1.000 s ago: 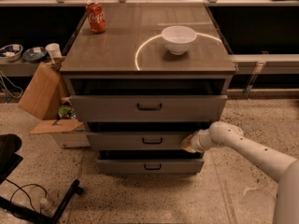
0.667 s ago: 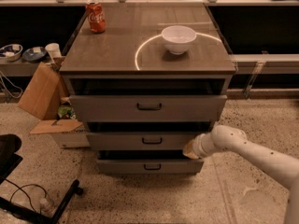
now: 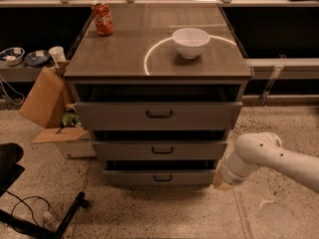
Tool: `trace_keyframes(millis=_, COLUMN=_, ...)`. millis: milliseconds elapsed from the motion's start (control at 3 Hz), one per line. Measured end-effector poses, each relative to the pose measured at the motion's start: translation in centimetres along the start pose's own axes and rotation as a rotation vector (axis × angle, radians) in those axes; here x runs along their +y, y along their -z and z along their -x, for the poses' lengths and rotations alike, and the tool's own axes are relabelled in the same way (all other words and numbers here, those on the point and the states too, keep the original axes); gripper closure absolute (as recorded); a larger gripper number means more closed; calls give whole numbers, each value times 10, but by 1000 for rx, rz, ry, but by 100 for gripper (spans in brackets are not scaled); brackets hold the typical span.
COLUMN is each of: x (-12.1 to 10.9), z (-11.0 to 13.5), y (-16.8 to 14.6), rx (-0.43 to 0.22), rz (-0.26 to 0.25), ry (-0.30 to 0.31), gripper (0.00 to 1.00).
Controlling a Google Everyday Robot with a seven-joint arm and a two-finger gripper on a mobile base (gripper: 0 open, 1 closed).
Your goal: Close middle drawer
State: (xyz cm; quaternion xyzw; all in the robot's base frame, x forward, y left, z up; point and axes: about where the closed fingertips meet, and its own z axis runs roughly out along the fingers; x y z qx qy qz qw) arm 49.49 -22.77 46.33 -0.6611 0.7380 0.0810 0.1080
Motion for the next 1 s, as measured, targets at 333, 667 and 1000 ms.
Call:
trace_keyframes(millis=333, x=34, z=-16, y=78, rx=134, rz=67, ry=11, gripper=100)
trace_keyframes(millis=667, x=50, z=-29, y=138, rx=191, rz=74, ry=-1, gripper=100)
trace_keyframes(millis=1000, x=68, z=-43, y=173, rx=117, rz=40, ry=-1, gripper=100)
